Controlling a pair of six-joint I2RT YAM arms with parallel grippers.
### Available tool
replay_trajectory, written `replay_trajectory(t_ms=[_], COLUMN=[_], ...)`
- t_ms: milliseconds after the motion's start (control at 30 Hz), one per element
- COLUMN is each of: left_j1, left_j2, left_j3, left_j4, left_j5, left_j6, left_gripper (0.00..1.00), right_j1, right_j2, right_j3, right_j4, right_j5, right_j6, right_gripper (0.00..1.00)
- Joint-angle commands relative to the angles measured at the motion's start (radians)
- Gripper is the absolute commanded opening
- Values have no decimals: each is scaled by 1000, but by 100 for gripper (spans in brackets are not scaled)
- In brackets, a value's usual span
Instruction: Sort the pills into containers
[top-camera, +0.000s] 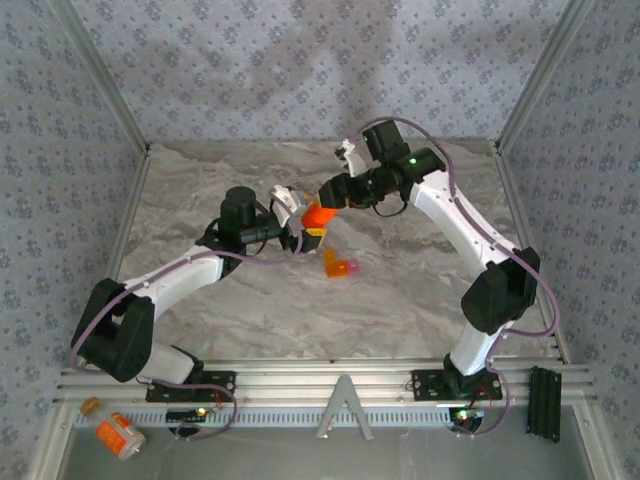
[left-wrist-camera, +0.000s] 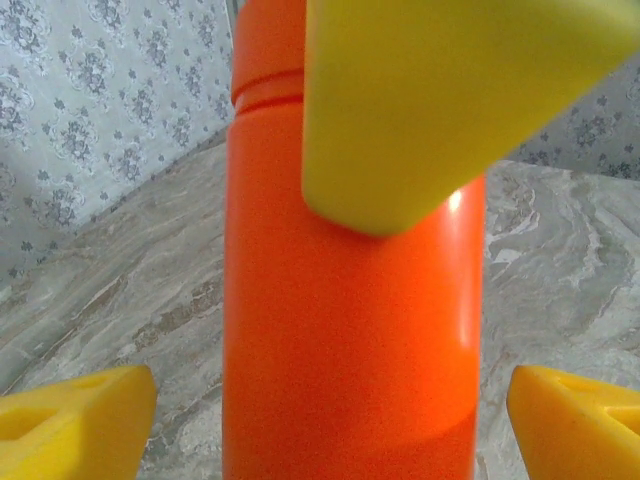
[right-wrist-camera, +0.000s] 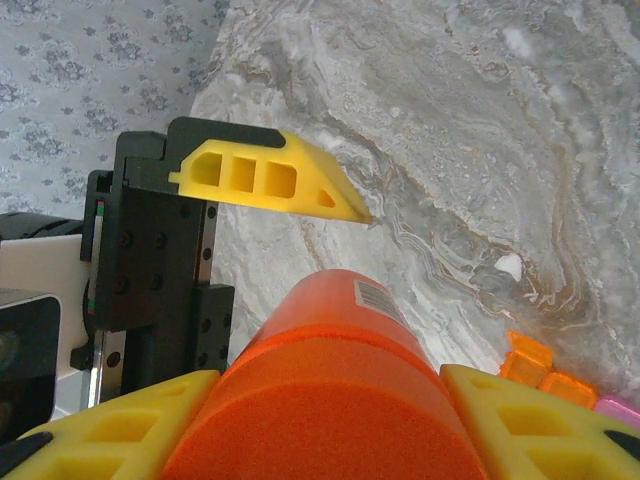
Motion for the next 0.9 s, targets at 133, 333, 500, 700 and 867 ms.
replay_trajectory(t_ms=[133,333,500,700,867], left_j1=[-13,-11,-13,-13,-13], left_j2=[14,18,24,30,35], left_j3=[-7,-20,-15,-7,-2], left_j4=[83,111,123,116,105], left_j5=[30,23,29,42,51], left_j6=[-32,-57,-79,-85,-92], left_gripper=[89,84,72,57,38], right_j1=[28,37,40,42,41], right_j2=[12,12,12,15,16], right_j3=[27,24,18,9,-2], right_j4=[27,39,49,61,68], right_j5=[-31,-27,-26,-33,-37], right_j6=[20,30,38,45,53], right_gripper=[42,42,42,41,42])
